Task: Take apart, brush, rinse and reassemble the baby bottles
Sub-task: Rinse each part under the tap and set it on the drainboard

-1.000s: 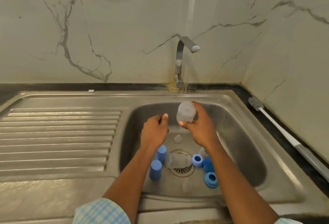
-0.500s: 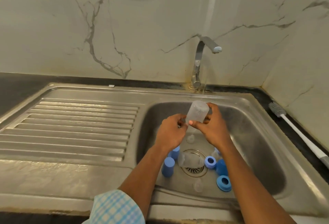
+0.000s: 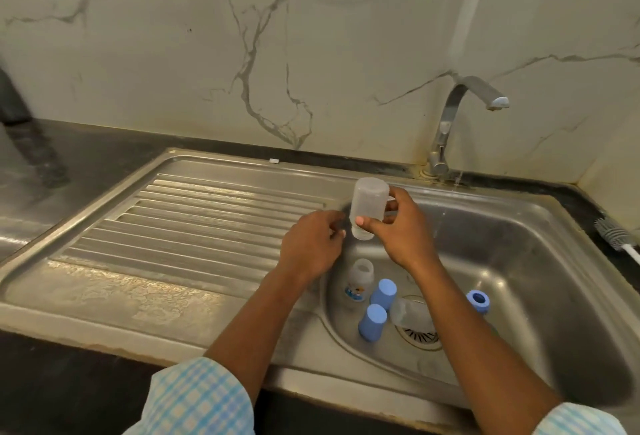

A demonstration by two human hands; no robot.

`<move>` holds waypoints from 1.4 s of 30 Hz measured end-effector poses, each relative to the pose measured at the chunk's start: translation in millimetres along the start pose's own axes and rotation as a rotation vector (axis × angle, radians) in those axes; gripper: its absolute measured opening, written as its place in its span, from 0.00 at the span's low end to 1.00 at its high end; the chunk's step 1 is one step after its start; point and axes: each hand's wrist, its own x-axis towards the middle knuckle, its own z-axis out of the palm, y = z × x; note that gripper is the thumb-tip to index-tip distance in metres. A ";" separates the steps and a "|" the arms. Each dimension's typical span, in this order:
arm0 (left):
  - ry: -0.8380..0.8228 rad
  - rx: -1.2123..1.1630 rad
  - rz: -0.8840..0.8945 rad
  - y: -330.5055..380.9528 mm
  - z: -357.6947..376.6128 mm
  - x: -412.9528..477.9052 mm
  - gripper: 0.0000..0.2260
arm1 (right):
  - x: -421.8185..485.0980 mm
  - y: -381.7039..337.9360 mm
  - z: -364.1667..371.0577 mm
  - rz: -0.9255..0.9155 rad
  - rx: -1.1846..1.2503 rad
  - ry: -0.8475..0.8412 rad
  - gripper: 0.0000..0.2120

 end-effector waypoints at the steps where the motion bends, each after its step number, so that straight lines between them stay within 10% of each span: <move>1: 0.020 -0.019 0.006 -2.4 -1.4 0.7 0.14 | 1.1 -4.7 7.7 -0.011 0.001 0.000 0.32; 42: 0.147 0.164 -0.191 -59.2 -32.7 32.7 0.06 | 152.5 -58.7 193.6 -0.045 -0.184 -0.192 0.33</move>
